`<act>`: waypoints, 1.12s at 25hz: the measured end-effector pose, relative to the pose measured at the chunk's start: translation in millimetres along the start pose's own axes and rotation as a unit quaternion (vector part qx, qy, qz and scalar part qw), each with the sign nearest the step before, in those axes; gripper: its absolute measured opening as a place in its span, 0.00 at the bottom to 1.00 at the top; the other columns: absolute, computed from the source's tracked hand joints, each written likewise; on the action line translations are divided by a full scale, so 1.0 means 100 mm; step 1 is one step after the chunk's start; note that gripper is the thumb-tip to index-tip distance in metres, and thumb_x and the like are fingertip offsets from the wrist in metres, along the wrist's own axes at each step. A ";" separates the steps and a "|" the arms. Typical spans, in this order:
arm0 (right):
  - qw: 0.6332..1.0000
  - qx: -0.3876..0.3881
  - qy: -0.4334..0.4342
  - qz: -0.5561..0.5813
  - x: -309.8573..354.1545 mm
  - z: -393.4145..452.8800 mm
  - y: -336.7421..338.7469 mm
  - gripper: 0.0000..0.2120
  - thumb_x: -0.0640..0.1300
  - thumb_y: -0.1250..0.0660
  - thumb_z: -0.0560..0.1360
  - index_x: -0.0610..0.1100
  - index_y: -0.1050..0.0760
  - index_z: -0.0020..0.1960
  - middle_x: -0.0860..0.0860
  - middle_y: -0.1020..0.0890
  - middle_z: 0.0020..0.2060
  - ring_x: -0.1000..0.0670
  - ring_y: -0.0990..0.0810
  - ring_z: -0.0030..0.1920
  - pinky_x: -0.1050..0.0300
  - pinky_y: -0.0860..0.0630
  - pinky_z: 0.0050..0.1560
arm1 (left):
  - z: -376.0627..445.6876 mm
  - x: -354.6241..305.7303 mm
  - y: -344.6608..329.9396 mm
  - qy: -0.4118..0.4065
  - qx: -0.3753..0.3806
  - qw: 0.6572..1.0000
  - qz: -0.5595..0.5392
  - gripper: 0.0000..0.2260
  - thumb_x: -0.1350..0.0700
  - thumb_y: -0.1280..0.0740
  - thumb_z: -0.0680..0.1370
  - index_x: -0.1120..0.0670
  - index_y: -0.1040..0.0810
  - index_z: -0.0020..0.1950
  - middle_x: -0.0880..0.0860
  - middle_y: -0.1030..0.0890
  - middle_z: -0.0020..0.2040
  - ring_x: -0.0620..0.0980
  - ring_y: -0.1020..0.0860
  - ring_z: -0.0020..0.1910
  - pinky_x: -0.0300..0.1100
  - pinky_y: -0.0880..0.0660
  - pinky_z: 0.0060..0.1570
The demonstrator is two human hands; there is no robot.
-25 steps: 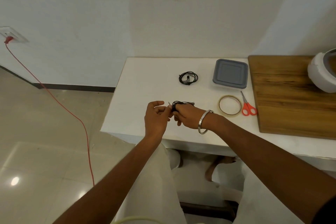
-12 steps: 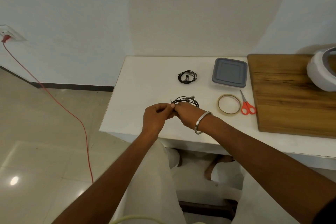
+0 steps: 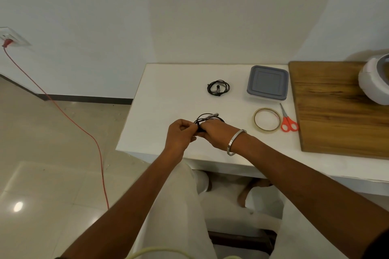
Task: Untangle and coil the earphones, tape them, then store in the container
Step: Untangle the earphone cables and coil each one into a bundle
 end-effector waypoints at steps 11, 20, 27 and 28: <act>0.999 0.004 -0.045 0.008 -0.13 0.04 -0.13 0.12 0.44 0.42 0.80 0.37 0.27 0.57 0.41 0.22 0.53 0.45 0.23 0.52 0.53 0.27 0.55 | 0.00 0.25 -0.16 0.155 0.082 0.973 -0.147 0.16 0.58 0.34 0.78 0.53 0.23 0.66 0.56 0.23 0.65 0.56 0.34 0.70 0.58 0.41 0.70; 0.999 0.028 -0.017 -0.030 -0.08 0.04 -0.20 0.15 0.42 0.44 0.81 0.38 0.31 0.66 0.40 0.23 0.57 0.43 0.23 0.55 0.57 0.31 0.55 | 0.22 0.01 -0.09 0.052 0.126 0.982 0.128 0.08 0.57 0.34 0.75 0.58 0.21 0.37 0.58 0.30 0.38 0.50 0.37 0.35 0.40 0.42 0.30; 0.994 0.038 0.022 0.098 -0.08 -0.09 -0.17 0.11 0.44 0.41 0.80 0.38 0.24 0.52 0.54 0.24 0.36 0.50 0.22 0.39 0.60 0.26 0.44 | 0.17 0.19 -0.14 0.107 0.224 0.966 0.077 0.06 0.56 0.36 0.77 0.55 0.21 0.45 0.52 0.26 0.47 0.48 0.30 0.49 0.43 0.30 0.41; 0.993 0.041 0.023 0.107 -0.08 -0.11 -0.16 0.11 0.45 0.40 0.79 0.38 0.23 0.52 0.57 0.25 0.34 0.52 0.22 0.38 0.61 0.25 0.44 | 0.17 0.22 -0.15 0.101 0.245 0.962 0.065 0.07 0.56 0.36 0.77 0.56 0.20 0.46 0.53 0.25 0.48 0.48 0.29 0.51 0.43 0.28 0.42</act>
Point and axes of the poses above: each hand's wrist, its own z-axis towards the middle knuckle, its own y-axis out of the back of the hand, x = y × z, the point moved 8 cm from there along z, towards the middle knuckle
